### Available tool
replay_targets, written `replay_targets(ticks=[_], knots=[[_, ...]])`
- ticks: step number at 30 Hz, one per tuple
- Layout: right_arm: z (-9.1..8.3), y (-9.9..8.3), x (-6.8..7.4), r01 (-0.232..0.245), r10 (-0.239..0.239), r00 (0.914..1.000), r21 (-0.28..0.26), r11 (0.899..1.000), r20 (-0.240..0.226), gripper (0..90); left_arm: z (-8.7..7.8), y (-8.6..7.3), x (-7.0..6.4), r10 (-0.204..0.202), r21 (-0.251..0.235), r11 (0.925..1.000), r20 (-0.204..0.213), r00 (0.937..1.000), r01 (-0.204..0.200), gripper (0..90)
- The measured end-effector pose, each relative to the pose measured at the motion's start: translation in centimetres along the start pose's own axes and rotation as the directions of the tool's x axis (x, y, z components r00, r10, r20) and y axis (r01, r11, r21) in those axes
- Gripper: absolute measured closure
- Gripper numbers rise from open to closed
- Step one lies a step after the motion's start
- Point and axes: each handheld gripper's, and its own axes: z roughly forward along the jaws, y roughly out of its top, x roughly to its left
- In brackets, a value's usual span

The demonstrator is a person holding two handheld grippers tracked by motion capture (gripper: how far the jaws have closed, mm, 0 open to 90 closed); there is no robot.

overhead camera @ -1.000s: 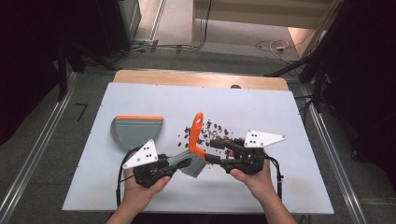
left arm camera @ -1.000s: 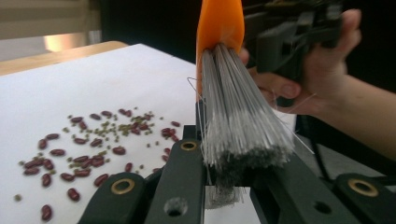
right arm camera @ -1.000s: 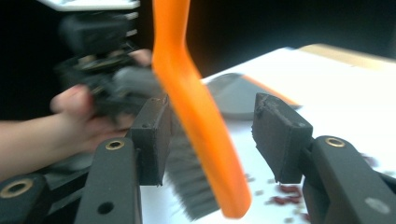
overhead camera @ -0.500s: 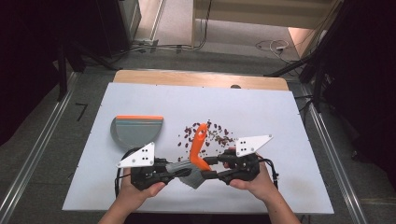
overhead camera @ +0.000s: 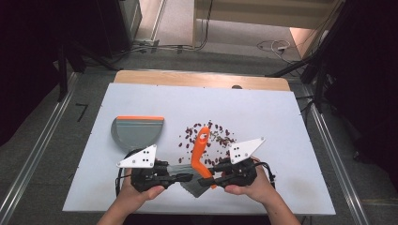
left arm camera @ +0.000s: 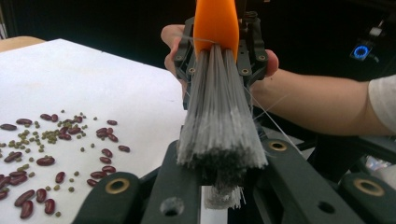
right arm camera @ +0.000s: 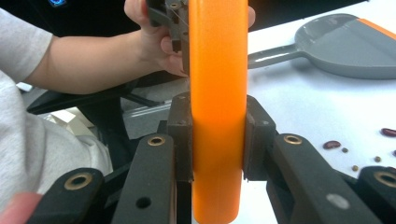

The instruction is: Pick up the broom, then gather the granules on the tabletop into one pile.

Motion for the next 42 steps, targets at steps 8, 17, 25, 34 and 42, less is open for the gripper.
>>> replay_targets(ticks=[8, 17, 25, 34, 42], knots=[[-0.8, 0.3, -0.2, -0.043, 0.044, 0.9955, -0.009, 0.999, 0.084, 69.0, -0.8, -0.3, 0.6, -0.062, -0.022, 0.9979, -0.114, 0.9915, 0.060, 41.1], [-2.8, 0.5, -0.8, -0.114, 0.111, 0.9404, -0.011, 0.993, 0.321, 69.0, -2.5, -0.9, 1.3, -0.102, -0.059, 0.9941, -0.243, 0.9646, 0.090, 3.5], [-4.3, 0.5, -1.4, -0.175, 0.142, 0.8246, 0.010, 0.984, 0.548, 69.0, -4.2, -1.5, 1.7, -0.098, -0.092, 0.9933, -0.334, 0.9376, 0.071, 0.4], [-6.1, -0.2, -2.1, -0.201, 0.136, 0.7145, 0.015, 0.979, 0.686, 68.9, -5.9, -2.3, 2.3, -0.113, -0.105, 0.9915, -0.395, 0.9118, 0.078, 0.3], [-7.7, -1.0, -3.5, -0.257, 0.134, 0.6266, 0.041, 0.966, 0.768, 68.8, -6.8, -2.9, 2.3, -0.128, -0.121, 0.9892, -0.441, 0.8884, 0.083, 0.4]])
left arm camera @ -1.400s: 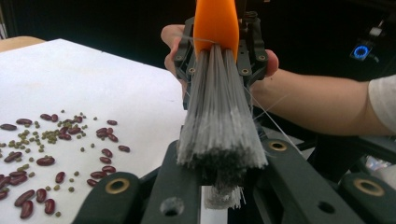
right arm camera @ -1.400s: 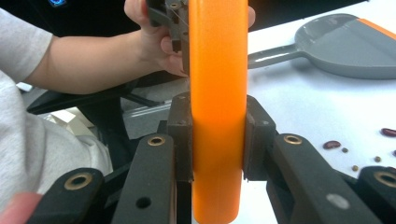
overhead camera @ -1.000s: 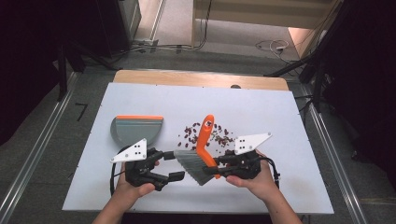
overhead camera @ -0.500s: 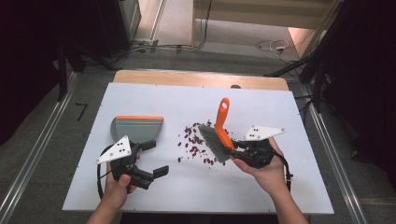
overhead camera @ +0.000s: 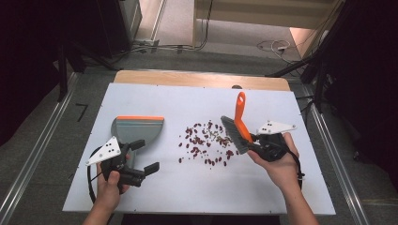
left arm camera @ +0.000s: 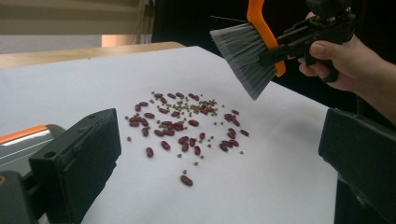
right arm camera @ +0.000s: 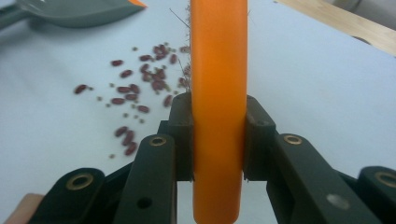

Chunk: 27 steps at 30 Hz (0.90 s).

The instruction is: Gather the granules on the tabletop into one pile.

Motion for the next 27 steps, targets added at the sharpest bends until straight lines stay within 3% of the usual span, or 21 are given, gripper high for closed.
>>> replay_targets(ticks=[4, 10, 11, 14, 15, 17, 18, 19, 20, 21, 24, 25, 27], knots=[[0.0, 0.0, -1.3, -0.043, 0.042, 0.9980, 0.024, 0.999, 0.047, 68.8, -0.3, -0.3, 0.4, 0.002, 0.006, 1.0000, -0.012, 0.9999, -0.002, 0.4], [1.1, 0.3, -2.3, -0.045, 0.031, 0.9912, 0.112, 0.993, 0.129, 68.8, 0.1, -0.7, 0.6, 0.021, 0.051, 0.9985, -0.028, 0.9994, -0.019, 0.4], [1.5, 0.7, -2.8, -0.055, 0.031, 0.9865, 0.146, 0.988, 0.161, 68.8, 0.2, -0.8, 0.6, 0.021, 0.055, 0.9983, -0.032, 0.9993, -0.019, 0.4], [1.8, 1.2, -3.3, -0.061, 0.027, 0.9821, 0.176, 0.983, 0.186, 68.8, 0.3, -0.8, 0.6, 0.020, 0.056, 0.9982, -0.032, 0.9993, -0.018, 0.4], [2.3, 1.7, -3.7, -0.053, 0.006, 0.9755, 0.210, 0.976, 0.220, 68.8, 0.2, -0.8, 0.6, 0.020, 0.056, 0.9983, -0.033, 0.9993, -0.018, 0.4], [2.6, 1.9, -3.8, -0.055, 0.000, 0.9724, 0.230, 0.972, 0.233, 68.8, 0.2, -0.8, 0.6, 0.018, 0.053, 0.9984, -0.032, 0.9993, -0.017, 0.4], [3.5, 2.3, -3.7, -0.037, -0.042, 0.9628, 0.283, 0.958, 0.267, 68.8, 0.3, -0.8, 0.6, 0.017, 0.054, 0.9984, -0.030, 0.9994, -0.016, 0.4], [3.5, 2.3, -3.7, -0.037, -0.042, 0.9628, 0.283, 0.958, 0.267, 68.8, 0.3, -0.9, 0.6, 0.018, 0.056, 0.9983, -0.029, 0.9994, -0.016, 0.4], [4.5, 2.7, -3.3, -0.003, -0.124, 0.9375, 0.363, 0.932, 0.325, 68.8, 0.3, -0.9, 0.6, 0.019, 0.058, 0.9982, -0.028, 0.9994, -0.017, 0.4], [4.5, 2.7, -3.3, -0.003, -0.124, 0.9375, 0.363, 0.932, 0.325, 68.8, 0.3, -0.9, 0.6, 0.017, 0.062, 0.9980, -0.028, 0.9995, -0.016, 0.4], [5.9, 3.2, -2.9, 0.022, -0.184, 0.9210, 0.426, 0.904, 0.343, 68.8, 0.4, -1.0, 0.6, 0.014, 0.064, 0.9979, -0.026, 0.9996, -0.013, 0.4], [6.9, 3.5, -2.7, 0.049, -0.221, 0.9186, 0.462, 0.885, 0.327, 68.8, 0.4, -1.0, 0.6, 0.015, 0.064, 0.9979, -0.024, 0.9996, -0.013, 0.4], [8.0, 3.8, -2.3, 0.060, -0.245, 0.9145, 0.491, 0.869, 0.322, 68.8, 0.4, -0.9, 0.6, 0.015, 0.064, 0.9978, -0.022, 0.9996, -0.014, 0.4]])
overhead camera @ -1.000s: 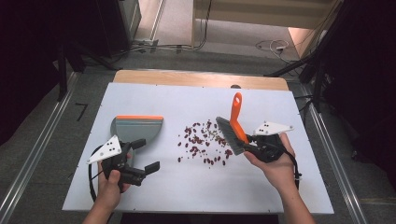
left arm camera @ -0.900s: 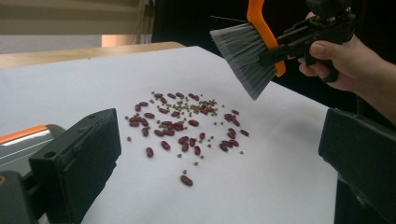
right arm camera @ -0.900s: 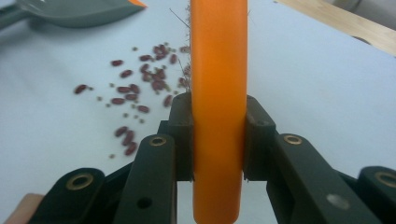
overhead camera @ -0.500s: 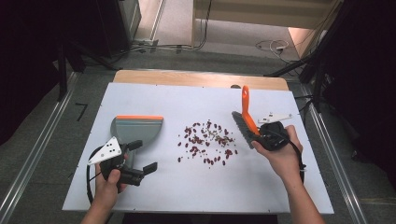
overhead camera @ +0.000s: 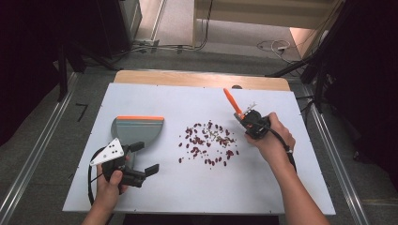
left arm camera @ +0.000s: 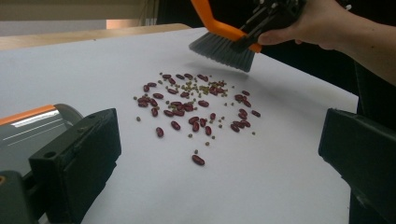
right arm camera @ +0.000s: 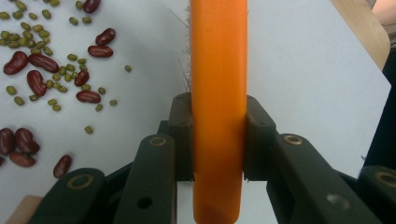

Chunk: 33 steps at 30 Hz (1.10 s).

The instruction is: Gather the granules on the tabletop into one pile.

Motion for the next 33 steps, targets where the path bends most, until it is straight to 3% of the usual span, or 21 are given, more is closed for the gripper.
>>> replay_targets(ticks=[5, 9, 10, 12, 19, 20, 24, 25, 26, 31, 33], knots=[[0.9, 1.3, 1.2, 0.024, -0.023, 0.9994, 0.028, 0.999, -0.026, 68.8, 0.0, 0.0, 0.0, -0.002, 0.000, 1.0000, 0.001, 1.0000, 0.002, 0.4], [1.1, 2.4, 2.8, 0.064, -0.064, 0.9980, 0.061, 0.996, -0.003, 68.8, 0.1, 0.0, 0.0, 0.001, 0.002, 1.0000, 0.004, 1.0000, -0.001, 0.4], [1.1, 2.7, 3.7, 0.103, -0.104, 0.9945, 0.071, 0.992, 0.012, 68.9, 0.1, -0.1, 0.0, 0.003, 0.003, 1.0000, 0.004, 1.0000, -0.003, 0.4], [1.0, 2.9, 4.0, 0.112, -0.114, 0.9935, 0.077, 0.991, 0.010, 68.9, 0.1, 0.0, -0.1, 0.002, 0.001, 1.0000, 0.005, 1.0000, -0.002, 0.4], [0.1, 2.6, 5.0, 0.145, -0.143, 0.9888, 0.056, 0.988, -0.043, 68.9, -0.2, 0.1, -0.1, -0.003, -0.027, 0.9996, 0.030, 0.9995, 0.004, 0.4], [-0.2, 2.4, 5.3, 0.166, -0.163, 0.9852, 0.048, 0.985, -0.052, 68.9, -0.2, 0.1, -0.1, -0.005, -0.027, 0.9996, 0.028, 0.9996, 0.006, 0.4], [-0.7, 2.1, 5.4, 0.186, -0.183, 0.9804, 0.038, 0.982, -0.073, 68.9, -0.1, 0.0, -0.1, -0.006, -0.026, 0.9996, 0.034, 0.9994, 0.007, 0.4], [-1.1, 2.2, 4.8, 0.176, -0.174, 0.9792, 0.014, 0.984, -0.105, 68.7, -0.1, 0.1, -0.1, -0.005, -0.027, 0.9996, 0.040, 0.9992, 0.006, 0.4], [-1.3, 2.3, 4.5, 0.167, -0.166, 0.9806, -0.001, 0.986, -0.103, 68.8, -0.1, 0.1, -0.2, -0.005, -0.028, 0.9996, 0.042, 0.9991, 0.006, 0.4], [-1.6, 3.6, 3.7, 0.176, -0.178, 0.9828, -0.036, 0.984, -0.049, 68.7, -0.1, 0.1, -0.2, -0.006, -0.028, 0.9996, 0.041, 0.9991, 0.007, 0.4], [-1.4, 4.6, 3.6, 0.212, -0.213, 0.9770, -0.062, 0.975, -0.012, 68.7, -0.1, 0.1, -0.1, -0.009, -0.028, 0.9996, 0.039, 0.9992, 0.010, 0.4]])
